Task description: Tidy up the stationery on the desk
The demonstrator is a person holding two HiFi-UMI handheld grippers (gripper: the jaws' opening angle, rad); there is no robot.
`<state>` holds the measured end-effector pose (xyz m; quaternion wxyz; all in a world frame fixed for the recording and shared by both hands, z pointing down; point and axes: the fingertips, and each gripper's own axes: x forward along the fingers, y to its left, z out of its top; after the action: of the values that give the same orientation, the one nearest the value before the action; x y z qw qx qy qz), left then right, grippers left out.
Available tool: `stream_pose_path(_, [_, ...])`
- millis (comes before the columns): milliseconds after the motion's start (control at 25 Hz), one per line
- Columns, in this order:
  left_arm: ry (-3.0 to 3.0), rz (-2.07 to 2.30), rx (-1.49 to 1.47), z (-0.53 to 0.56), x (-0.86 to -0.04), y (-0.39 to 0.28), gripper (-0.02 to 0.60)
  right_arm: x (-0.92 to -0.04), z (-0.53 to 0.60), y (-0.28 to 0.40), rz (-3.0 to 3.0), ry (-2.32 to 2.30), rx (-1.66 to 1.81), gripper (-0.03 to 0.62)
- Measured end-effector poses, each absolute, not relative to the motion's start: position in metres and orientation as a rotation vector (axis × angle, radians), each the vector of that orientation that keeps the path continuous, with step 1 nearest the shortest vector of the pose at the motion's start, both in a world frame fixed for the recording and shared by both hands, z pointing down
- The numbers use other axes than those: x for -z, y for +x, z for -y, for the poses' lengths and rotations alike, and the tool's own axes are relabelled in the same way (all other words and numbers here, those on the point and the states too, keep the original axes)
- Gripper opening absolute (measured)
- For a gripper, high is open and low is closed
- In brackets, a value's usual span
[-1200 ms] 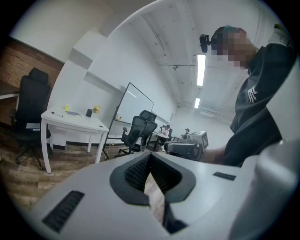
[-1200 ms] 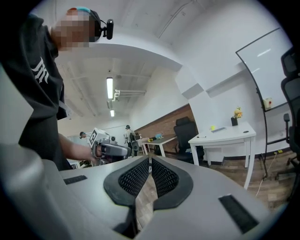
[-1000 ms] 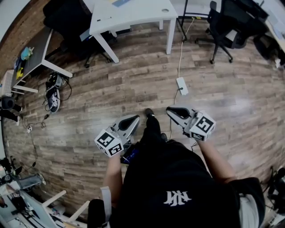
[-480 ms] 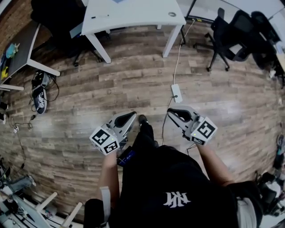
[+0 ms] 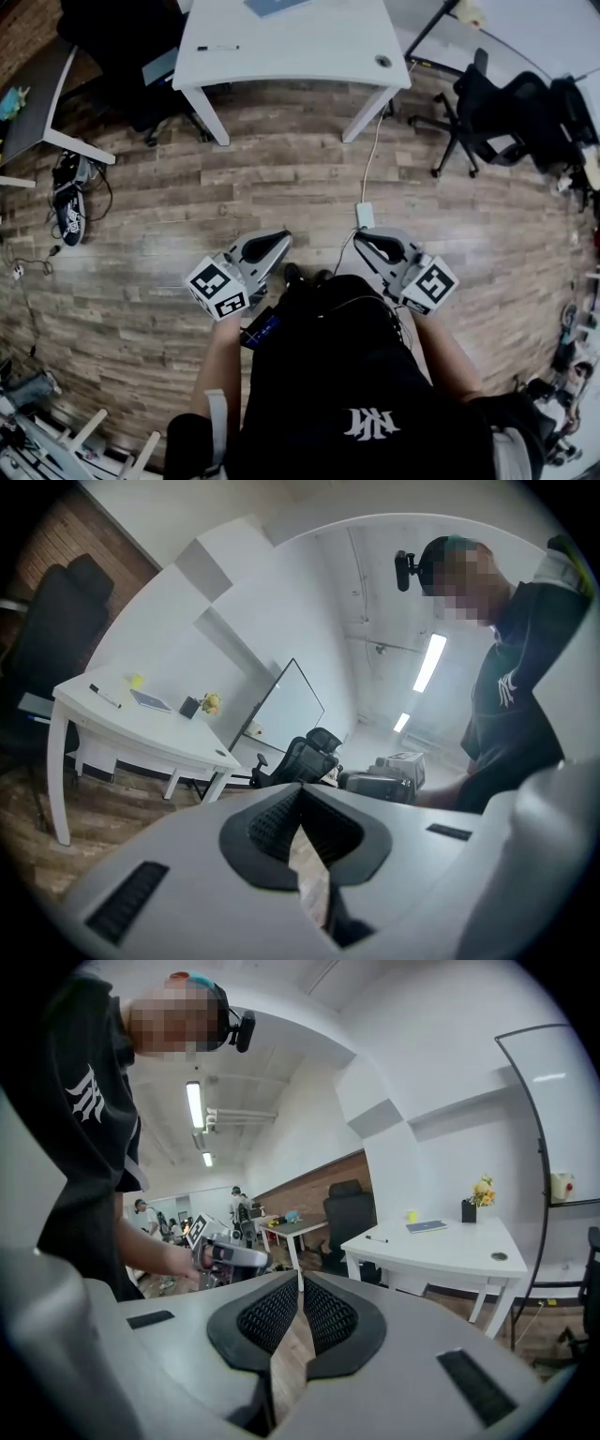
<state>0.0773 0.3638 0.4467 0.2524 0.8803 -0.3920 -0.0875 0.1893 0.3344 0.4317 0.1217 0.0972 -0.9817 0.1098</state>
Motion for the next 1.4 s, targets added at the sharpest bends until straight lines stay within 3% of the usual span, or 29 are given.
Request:
stream_pose_path(360, [2.409,1.081,0.200,-0.301,-0.450,0.063,0.002,-0.444,-0.265,0.172,2.894,0.274,-0.340,0.043])
stream_pose_path(1000, [2.367,1.243,0.145,-0.065,-0.417,-0.005,0.002,-0.424,-0.022,0.104,2.968,0.102,-0.276,0.043])
stream_pose_path(1400, [2.361,1.323,0.134,0.030,-0.408,-0.056,0.002,-0.432,0.065,0.050,2.971,0.042,-0.302,0.043])
